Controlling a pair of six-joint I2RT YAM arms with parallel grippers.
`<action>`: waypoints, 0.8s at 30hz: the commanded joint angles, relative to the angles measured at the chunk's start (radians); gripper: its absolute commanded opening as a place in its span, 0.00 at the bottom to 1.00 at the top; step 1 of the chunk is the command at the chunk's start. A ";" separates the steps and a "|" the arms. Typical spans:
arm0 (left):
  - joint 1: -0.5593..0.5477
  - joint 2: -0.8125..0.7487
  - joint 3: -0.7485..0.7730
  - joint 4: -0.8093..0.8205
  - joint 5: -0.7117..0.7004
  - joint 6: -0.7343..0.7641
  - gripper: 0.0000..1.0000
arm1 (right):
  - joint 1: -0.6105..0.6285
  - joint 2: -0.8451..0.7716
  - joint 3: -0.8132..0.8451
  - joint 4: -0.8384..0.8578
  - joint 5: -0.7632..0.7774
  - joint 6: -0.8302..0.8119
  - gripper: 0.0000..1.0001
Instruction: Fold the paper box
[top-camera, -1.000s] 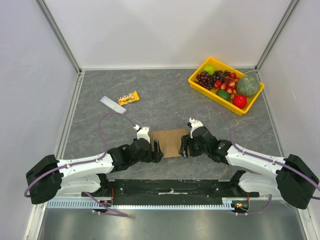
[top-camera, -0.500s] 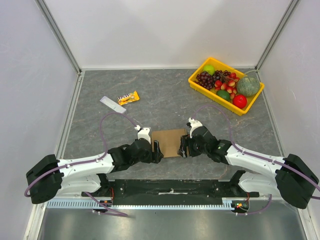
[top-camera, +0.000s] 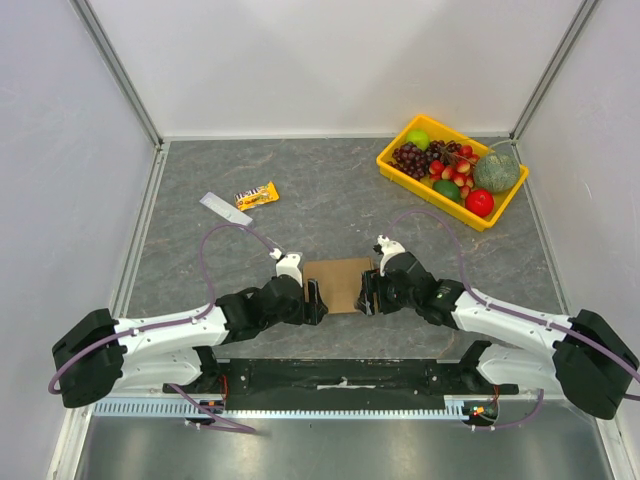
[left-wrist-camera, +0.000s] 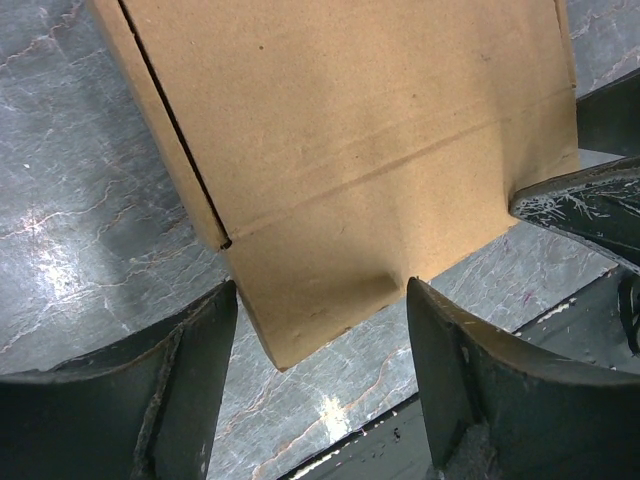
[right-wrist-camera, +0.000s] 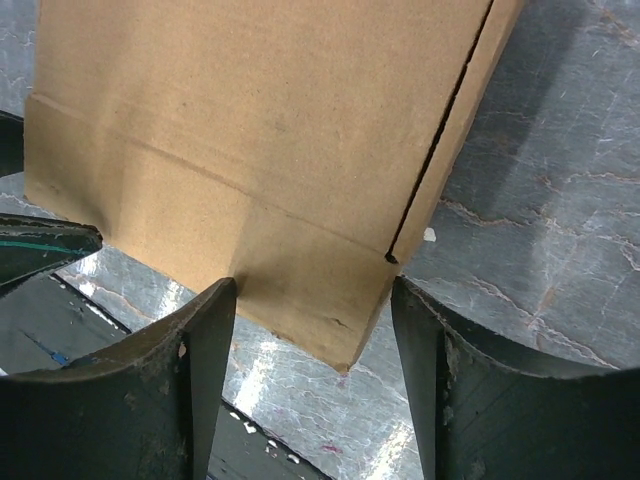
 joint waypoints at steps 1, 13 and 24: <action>-0.004 0.002 0.037 0.023 0.006 0.009 0.73 | -0.003 -0.031 0.027 0.006 -0.011 0.013 0.70; -0.004 0.010 0.020 0.034 -0.009 0.008 0.72 | -0.001 -0.014 0.016 0.006 0.019 0.009 0.66; -0.004 0.025 -0.011 0.080 -0.034 0.014 0.67 | -0.001 0.010 -0.001 0.045 0.045 0.015 0.62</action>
